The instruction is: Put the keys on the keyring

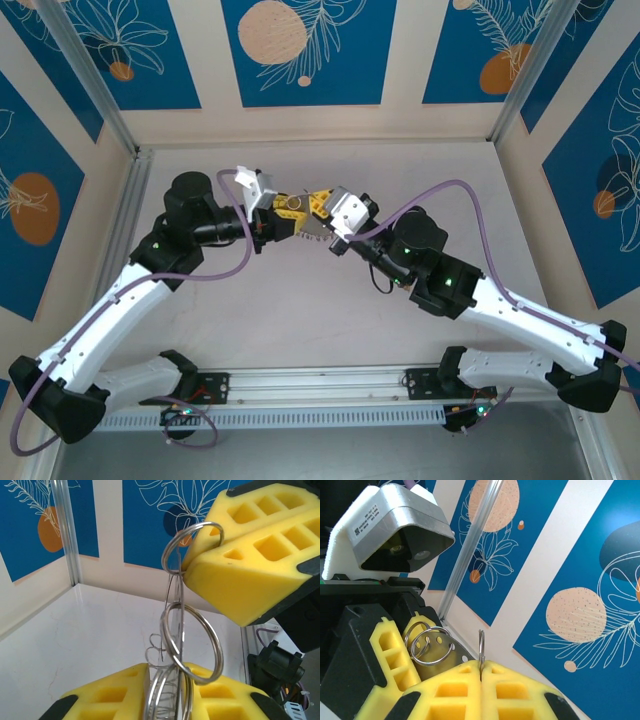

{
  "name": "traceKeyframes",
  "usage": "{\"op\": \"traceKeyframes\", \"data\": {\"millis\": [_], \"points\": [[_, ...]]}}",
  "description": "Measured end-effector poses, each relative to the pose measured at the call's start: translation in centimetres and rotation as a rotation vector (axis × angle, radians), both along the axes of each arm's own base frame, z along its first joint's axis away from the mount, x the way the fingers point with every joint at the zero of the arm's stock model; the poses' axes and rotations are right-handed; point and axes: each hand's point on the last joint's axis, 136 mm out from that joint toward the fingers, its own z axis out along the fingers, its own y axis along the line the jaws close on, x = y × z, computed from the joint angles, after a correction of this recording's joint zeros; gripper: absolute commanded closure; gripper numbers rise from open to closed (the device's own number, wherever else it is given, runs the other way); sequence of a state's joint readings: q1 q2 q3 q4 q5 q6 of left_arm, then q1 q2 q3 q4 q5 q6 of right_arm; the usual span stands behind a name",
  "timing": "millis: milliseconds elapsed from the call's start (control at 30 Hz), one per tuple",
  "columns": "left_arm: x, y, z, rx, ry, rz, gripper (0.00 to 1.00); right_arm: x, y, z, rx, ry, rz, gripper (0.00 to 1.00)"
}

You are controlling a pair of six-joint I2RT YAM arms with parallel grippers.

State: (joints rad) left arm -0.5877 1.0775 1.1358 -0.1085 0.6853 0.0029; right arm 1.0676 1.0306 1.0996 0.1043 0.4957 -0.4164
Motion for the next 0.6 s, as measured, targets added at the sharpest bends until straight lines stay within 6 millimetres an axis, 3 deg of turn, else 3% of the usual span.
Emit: {"op": "traceKeyframes", "data": {"millis": [600], "points": [[-1.7,-0.8,1.7,-0.054,0.088,-0.127,1.00,-0.9,-1.5,0.8,0.036,0.004,0.045,0.98]]}}
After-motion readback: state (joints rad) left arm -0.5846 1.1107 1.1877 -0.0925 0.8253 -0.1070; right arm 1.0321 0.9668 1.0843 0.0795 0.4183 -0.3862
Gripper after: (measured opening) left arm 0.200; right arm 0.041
